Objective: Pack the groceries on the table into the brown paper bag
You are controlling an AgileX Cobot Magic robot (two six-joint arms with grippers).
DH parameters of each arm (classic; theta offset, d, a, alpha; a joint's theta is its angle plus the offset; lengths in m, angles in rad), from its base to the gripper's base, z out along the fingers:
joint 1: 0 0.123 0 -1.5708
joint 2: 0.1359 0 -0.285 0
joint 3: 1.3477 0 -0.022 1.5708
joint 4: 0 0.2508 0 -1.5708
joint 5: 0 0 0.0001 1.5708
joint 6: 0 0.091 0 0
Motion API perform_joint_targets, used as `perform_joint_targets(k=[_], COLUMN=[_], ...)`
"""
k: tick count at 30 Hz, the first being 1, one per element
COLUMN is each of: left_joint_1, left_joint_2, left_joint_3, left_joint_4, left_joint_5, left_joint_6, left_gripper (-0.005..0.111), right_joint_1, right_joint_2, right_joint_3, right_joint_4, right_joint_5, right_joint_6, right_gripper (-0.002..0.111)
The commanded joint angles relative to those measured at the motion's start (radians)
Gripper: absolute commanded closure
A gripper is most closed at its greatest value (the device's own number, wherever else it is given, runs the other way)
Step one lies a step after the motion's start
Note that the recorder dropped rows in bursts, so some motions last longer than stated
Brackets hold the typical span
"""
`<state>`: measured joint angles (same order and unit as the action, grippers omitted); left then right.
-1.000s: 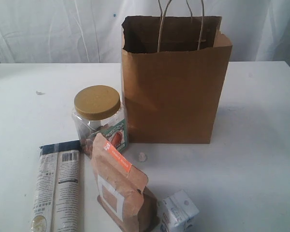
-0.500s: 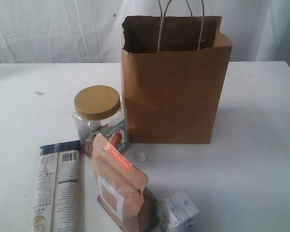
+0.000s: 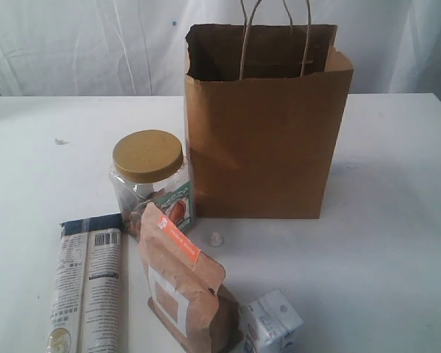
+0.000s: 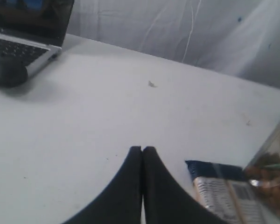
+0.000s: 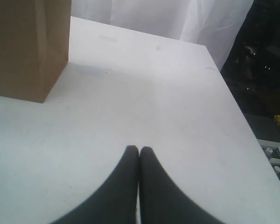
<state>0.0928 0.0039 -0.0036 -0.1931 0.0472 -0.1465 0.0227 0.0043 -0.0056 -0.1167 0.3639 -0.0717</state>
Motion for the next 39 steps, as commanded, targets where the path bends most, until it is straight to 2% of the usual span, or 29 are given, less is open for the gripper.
perform_joint_targets(k=[1, 2, 5, 8, 10, 11, 15, 18, 20, 22, 26, 28, 30, 33, 36, 39], left_joint_1=[-0.006, -0.006, -0.006, -0.006, -0.006, -0.006, -0.006, -0.006, -0.006, -0.006, -0.006, -0.017, -0.054, -0.147, -0.221, -0.284], left_joint_2=[-0.004, -0.004, -0.004, -0.004, -0.004, -0.004, 0.035, 0.123, 0.200, 0.279, 0.430, 0.522, 0.604, 0.730, 0.832, 0.922], left_joint_3=[0.004, 0.004, 0.004, 0.004, -0.003, -0.035, -0.198, -0.331, -0.396, -0.437, -0.469, -0.462, -0.453, -0.435, -0.413, -0.384], left_joint_4=[-0.076, -0.076, -0.076, -0.076, -0.076, -0.076, -0.061, 0.063, 0.224, 0.408, 0.785, 0.928, 0.944, 0.953, 1.035, 1.085], left_joint_5=[-0.037, -0.041, -0.224, -0.568, -0.724, -0.757, -0.678, -0.577, -0.511, -0.501, -0.497, -0.486, -0.474, -0.476, -0.473, -0.509], left_joint_6=[-0.113, -0.113, -0.113, -0.113, -0.119, -0.138, -0.199, -0.194, -0.203, -0.285, -0.337, -0.337, -0.381, -0.592, -0.753, -0.776], left_gripper=[0.107, 0.107, 0.107, 0.107, 0.107, 0.107, 0.107, 0.107, 0.107, 0.107, 0.107, 0.107, 0.107, 0.107, 0.107, 0.107], right_joint_1=[-0.006, -0.006, -0.006, -0.006, -0.006, -0.006, -0.006, -0.006, -0.006, -0.006, -0.006, -0.006, -0.006, -0.006, -0.006, -0.006], right_joint_2=[-0.004, -0.004, -0.004, -0.004, -0.004, -0.004, -0.004, -0.004, -0.004, -0.004, -0.004, -0.004, -0.004, -0.004, -0.004, -0.004], right_joint_3=[0.006, 0.006, 0.006, 0.006, 0.006, 0.006, 0.006, 0.006, 0.006, 0.006, 0.006, 0.006, 0.006, 0.006, 0.006, 0.006], right_joint_4=[0.001, 0.001, 0.001, 0.001, 0.001, 0.001, 0.001, 0.001, 0.001, 0.001, 0.001, 0.001, 0.001, 0.001, 0.001, 0.001], right_joint_5=[-0.013, -0.013, -0.013, -0.013, -0.013, -0.013, -0.013, -0.013, -0.013, -0.013, -0.013, -0.013, -0.013, -0.013, -0.013, -0.013], right_joint_6=[0.000, 0.000, 0.000, 0.000, 0.000, 0.000, 0.000, 0.000, 0.000, 0.000, 0.000, 0.000, 0.000, 0.000, 0.000, 0.000], right_gripper=[0.108, 0.108, 0.108, 0.108, 0.108, 0.108, 0.108, 0.108, 0.108, 0.108, 0.108, 0.108, 0.108, 0.108, 0.108, 0.108])
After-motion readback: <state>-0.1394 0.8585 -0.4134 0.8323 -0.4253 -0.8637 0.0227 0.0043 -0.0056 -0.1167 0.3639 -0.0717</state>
